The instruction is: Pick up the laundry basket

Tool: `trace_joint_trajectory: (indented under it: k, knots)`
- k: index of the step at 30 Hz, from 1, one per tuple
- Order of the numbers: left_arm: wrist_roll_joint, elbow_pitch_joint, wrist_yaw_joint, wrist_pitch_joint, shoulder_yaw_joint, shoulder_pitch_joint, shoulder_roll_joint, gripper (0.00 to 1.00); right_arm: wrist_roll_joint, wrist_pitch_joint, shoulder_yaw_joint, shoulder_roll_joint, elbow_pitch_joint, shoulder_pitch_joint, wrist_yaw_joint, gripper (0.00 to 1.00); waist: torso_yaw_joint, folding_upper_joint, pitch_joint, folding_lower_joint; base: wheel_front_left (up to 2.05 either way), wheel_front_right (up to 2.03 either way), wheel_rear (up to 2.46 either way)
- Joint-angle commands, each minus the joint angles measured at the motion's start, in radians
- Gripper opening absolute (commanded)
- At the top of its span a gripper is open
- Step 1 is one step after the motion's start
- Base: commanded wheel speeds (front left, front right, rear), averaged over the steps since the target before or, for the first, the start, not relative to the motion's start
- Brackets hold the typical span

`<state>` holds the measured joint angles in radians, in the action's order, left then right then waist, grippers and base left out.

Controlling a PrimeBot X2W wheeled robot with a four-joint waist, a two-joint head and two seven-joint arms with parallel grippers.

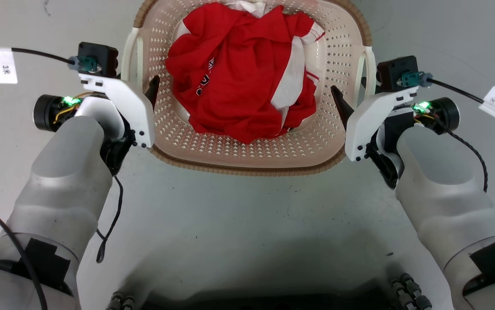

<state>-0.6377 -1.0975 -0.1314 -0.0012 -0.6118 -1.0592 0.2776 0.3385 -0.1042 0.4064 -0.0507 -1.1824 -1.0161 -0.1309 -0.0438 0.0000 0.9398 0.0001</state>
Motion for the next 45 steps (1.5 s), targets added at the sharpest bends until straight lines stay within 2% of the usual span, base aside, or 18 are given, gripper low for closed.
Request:
trace_joint_trajectory:
  k: [1,2,7,16,30,39,45]
  knots:
    - [-0.016,-0.002,0.002,0.013,-0.009,-0.014,0.005,0.35,0.017,0.005,0.012,0.001,-0.002,-0.015,0.000,0.12,-0.002,0.0000,0.001,-0.0001,0.00,0.00,0.00]
    - [-0.027,0.000,0.002,0.019,-0.020,-0.019,0.010,0.00,0.028,0.007,0.022,0.001,-0.001,-0.020,0.000,0.00,-0.004,0.0000,0.002,-0.0001,0.00,0.00,0.00]
    - [-0.077,0.002,0.002,0.027,-0.073,-0.021,0.022,0.00,0.075,0.011,0.083,0.000,-0.006,-0.023,-0.005,0.00,-0.008,0.0000,-0.007,-0.0001,0.00,0.00,0.00]
    - [-0.184,0.000,0.001,0.068,-0.155,0.024,-0.008,0.00,0.152,0.049,0.163,0.004,-0.027,0.024,-0.006,0.00,0.010,0.0000,-0.109,-0.0001,0.00,0.00,0.00]
    - [-0.366,-0.017,-0.001,0.199,-0.234,0.160,-0.050,0.00,0.275,0.166,0.260,0.009,-0.044,0.114,-0.006,0.00,0.020,0.0000,-0.392,-0.0001,0.00,0.00,0.00]
    - [-0.449,-0.007,-0.001,0.278,-0.283,0.240,-0.053,0.00,0.353,0.264,0.305,0.007,-0.044,0.198,-0.006,0.00,0.024,0.0000,-0.598,-0.0001,0.00,0.00,0.00]
    - [-0.494,0.004,-0.002,0.344,-0.313,0.269,-0.050,0.00,0.415,0.362,0.332,-0.017,-0.027,0.232,-0.006,0.00,0.027,0.0000,-0.702,-0.0001,0.00,0.00,0.00]
